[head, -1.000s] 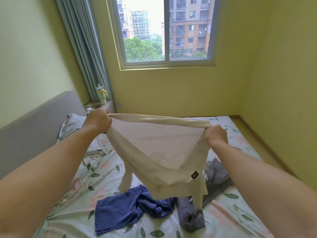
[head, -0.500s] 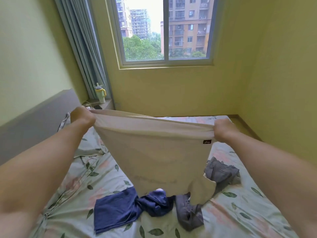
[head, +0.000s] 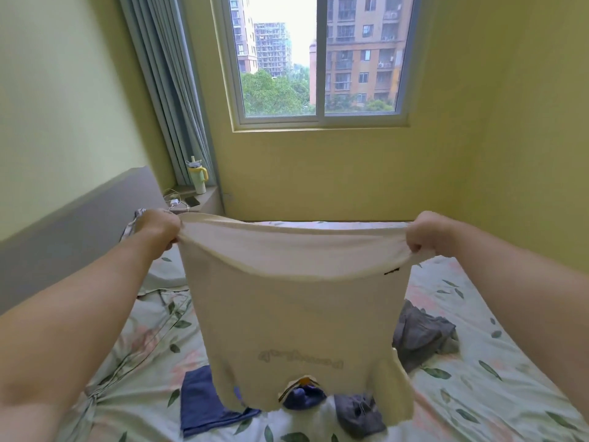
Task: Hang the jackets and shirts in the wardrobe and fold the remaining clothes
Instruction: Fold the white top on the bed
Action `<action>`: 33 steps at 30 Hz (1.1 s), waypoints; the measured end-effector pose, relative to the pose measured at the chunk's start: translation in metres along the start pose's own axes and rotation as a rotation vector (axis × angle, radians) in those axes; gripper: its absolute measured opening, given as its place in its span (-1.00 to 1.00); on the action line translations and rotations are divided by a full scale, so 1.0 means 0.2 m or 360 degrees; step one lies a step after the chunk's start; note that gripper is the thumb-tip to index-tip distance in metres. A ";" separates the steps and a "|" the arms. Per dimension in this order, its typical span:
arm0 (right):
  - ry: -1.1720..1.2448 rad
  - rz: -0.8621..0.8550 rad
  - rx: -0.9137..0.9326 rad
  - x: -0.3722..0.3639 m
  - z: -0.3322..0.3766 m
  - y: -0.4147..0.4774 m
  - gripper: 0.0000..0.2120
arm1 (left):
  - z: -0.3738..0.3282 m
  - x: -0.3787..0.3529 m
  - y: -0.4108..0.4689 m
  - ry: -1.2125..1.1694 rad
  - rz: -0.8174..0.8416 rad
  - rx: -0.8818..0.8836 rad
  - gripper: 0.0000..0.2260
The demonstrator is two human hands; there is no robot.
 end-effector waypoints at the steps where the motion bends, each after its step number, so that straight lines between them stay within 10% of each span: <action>1: -0.0188 0.0049 0.0029 0.01 0.00 0.00 -0.83 | 0.01 0.01 0.01 -0.0033 0.0007 0.0073 -0.75; 8: -0.1045 0.0008 0.0181 0.01 0.04 -0.01 -0.87 | 0.02 0.09 0.03 0.0581 -0.0068 -0.0180 -0.91; 14: -0.1926 0.1122 -0.0090 -0.05 0.12 -0.10 -0.38 | 0.09 0.08 0.05 0.1567 0.0291 -0.0235 -0.81; 21: -0.2082 0.1310 -0.0107 -0.06 0.13 -0.07 -0.94 | 0.15 0.09 0.08 0.2025 0.0478 -0.0145 -0.63; 25: -0.2068 0.1392 -0.0078 -0.10 0.13 0.00 -0.58 | 0.17 0.05 0.04 0.2486 0.0800 0.0010 -0.73; 29: -0.2099 0.1310 0.0014 -0.22 0.12 0.06 -0.70 | 0.23 0.03 0.07 0.2334 0.0917 0.0199 -0.61; 33: -0.1609 0.1005 -0.0126 -0.34 0.08 0.17 -0.90 | 0.31 -0.09 0.20 0.1206 0.0751 0.0410 -0.71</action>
Point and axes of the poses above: each hand's wrist, its own y-axis towards the middle knuckle, its own x-axis out of the back of the hand, z = x × y, the point moved 3 cm from there along y, towards the middle knuckle, and after that the axes turned 12 degrees about x, right-handed, at the moved point
